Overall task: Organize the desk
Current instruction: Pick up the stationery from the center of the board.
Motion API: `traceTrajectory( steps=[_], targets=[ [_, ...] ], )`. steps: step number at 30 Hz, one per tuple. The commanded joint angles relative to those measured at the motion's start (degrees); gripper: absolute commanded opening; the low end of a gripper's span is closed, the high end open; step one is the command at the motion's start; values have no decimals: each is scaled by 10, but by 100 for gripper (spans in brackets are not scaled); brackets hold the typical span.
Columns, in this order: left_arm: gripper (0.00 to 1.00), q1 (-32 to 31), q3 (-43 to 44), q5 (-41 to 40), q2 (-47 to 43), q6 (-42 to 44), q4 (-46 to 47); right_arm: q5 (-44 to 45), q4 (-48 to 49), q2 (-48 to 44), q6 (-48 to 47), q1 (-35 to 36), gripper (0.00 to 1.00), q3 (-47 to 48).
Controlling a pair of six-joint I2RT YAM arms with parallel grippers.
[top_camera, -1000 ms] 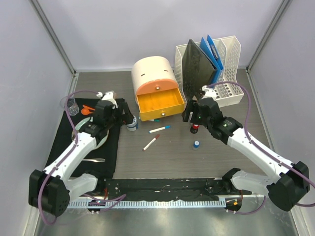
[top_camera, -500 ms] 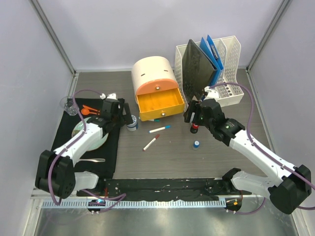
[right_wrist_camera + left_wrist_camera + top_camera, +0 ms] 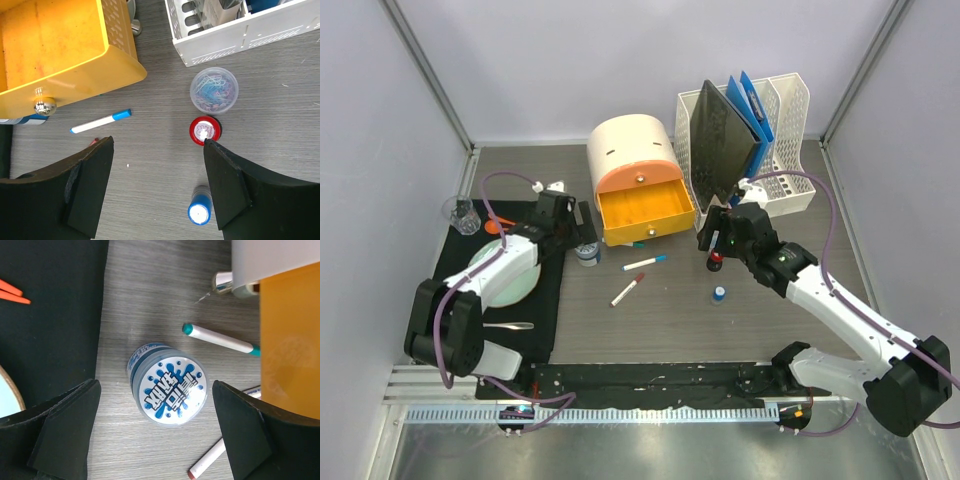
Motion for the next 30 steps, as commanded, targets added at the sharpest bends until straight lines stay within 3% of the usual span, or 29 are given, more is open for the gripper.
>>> traceTrajectory(
  steps=[1,23,26,30],
  targets=[
    [100,-4,19,9,16,-12,21,8,9,-16,1,-6,78,0],
    [99,-24,25,-13,38,-24,18,1,9,-16,3,-16,78,-2],
    [86,-24,23,-12,40,-19,13,1,9,-17,4,-16,78,-2],
    [80,-25,2,-11,30,-20,13,1,9,-20,6,-16,78,-8]
  ],
)
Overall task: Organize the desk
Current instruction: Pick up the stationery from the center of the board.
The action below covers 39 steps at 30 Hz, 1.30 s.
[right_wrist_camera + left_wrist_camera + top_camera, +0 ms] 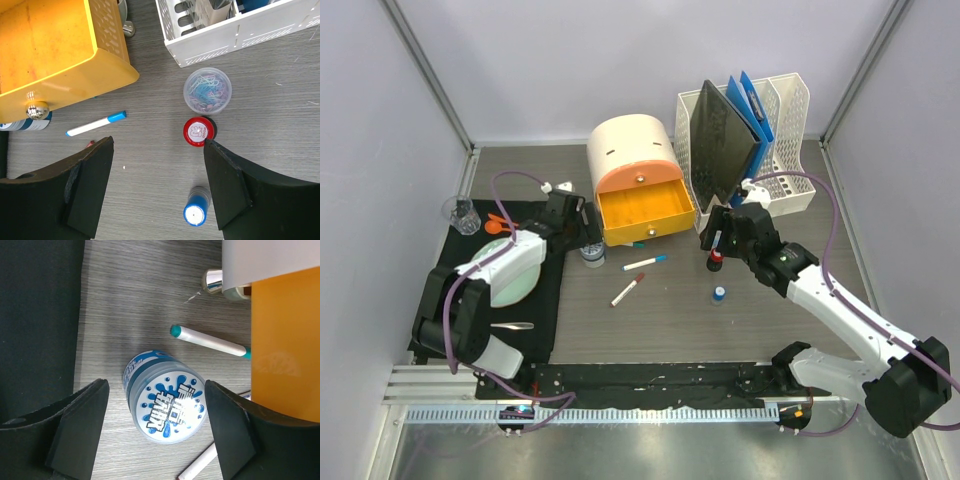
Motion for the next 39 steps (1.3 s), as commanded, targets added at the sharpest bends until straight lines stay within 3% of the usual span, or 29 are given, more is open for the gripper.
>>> traceTrajectory(
  steps=[1,12,16,19,39],
  targets=[
    [79,-3,-21,-11,-24,6,4,3,9,-21,7,-2,78,-3],
    [72,-4,-37,-68,-81,29,-56,0,9,-23,9,-3,78,-5],
    [85,-3,-38,-53,-109,26,-35,-3,9,-23,10,-3,78,-6],
    [88,-4,-18,-24,-117,22,-36,-1,9,-23,11,-3,78,-6],
    [90,-23,-25,-16,-53,-27,19,-3,9,-16,15,-4,78,-7]
  ],
)
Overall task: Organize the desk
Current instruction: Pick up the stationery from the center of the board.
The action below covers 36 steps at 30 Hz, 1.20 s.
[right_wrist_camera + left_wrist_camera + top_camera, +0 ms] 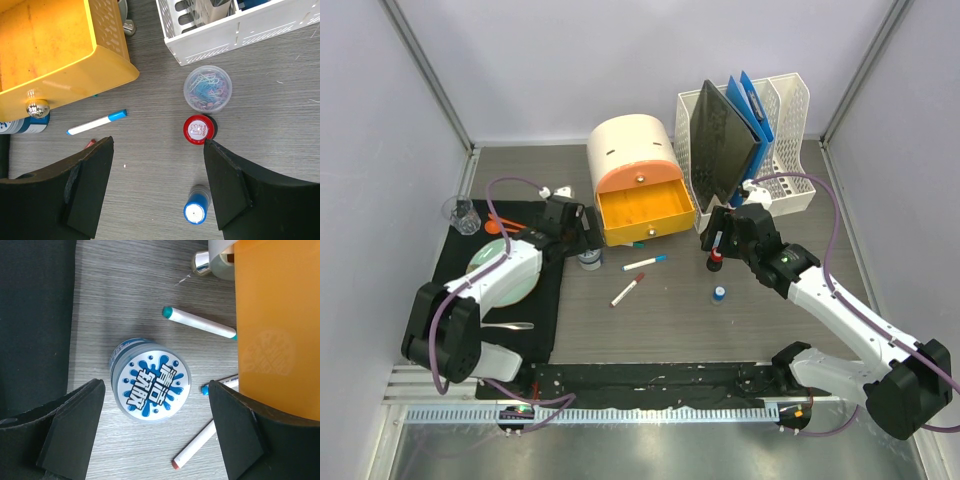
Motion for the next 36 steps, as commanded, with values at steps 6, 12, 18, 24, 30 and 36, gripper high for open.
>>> traceTrajectory(
  steps=[6,12,18,24,30,36],
  targets=[
    [90,-3,3,-20,28,-9,24,0,11,-5,10,-4,78,0],
    [87,-3,-6,-26,33,-5,23,1,9,-5,7,-5,78,0],
    [79,-4,-2,-67,21,8,-8,0,11,-5,8,-5,78,0],
    [78,-3,2,-79,17,15,-16,-3,12,0,8,-4,78,1],
    [70,-3,9,-68,23,16,-17,-2,11,-2,6,-6,78,3],
    [60,-4,6,-69,25,17,-18,-2,12,-2,7,-6,78,2]
  ],
)
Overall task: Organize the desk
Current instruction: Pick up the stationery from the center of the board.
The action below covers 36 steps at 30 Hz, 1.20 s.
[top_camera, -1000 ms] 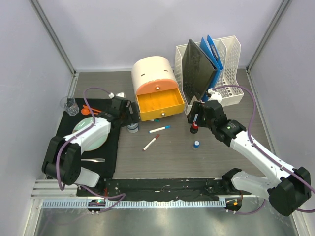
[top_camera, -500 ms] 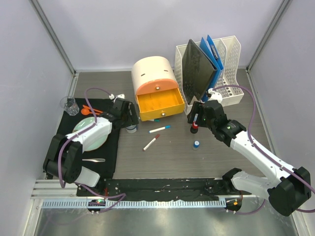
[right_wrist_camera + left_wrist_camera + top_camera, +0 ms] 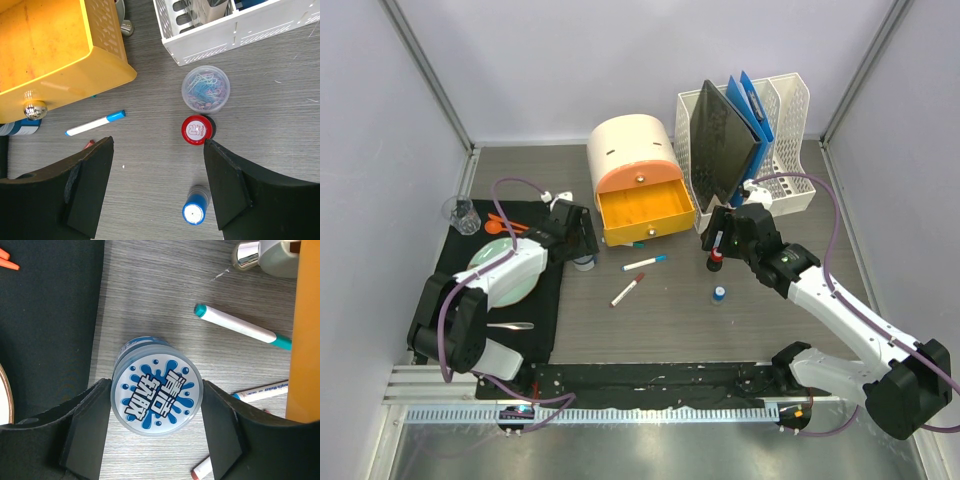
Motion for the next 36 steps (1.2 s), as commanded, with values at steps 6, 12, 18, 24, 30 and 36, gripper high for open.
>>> traceTrajectory(
  steps=[6,12,18,24,30,36],
  targets=[
    [12,0,19,-17,-24,12,-24,0,11,-8,8,-2,78,0],
    [0,0,45,-29,-73,21,-55,5,11,-15,9,-3,78,0],
    [0,0,83,-27,-94,35,-98,10,10,-23,7,-3,78,4],
    [0,-1,114,-34,-131,45,-133,20,4,-28,0,-3,78,19],
    [0,-1,183,-37,-155,61,-178,28,-2,-31,-6,-4,78,36],
    [0,0,257,19,-162,62,-173,33,-2,-31,-4,-4,78,36]
  ],
)
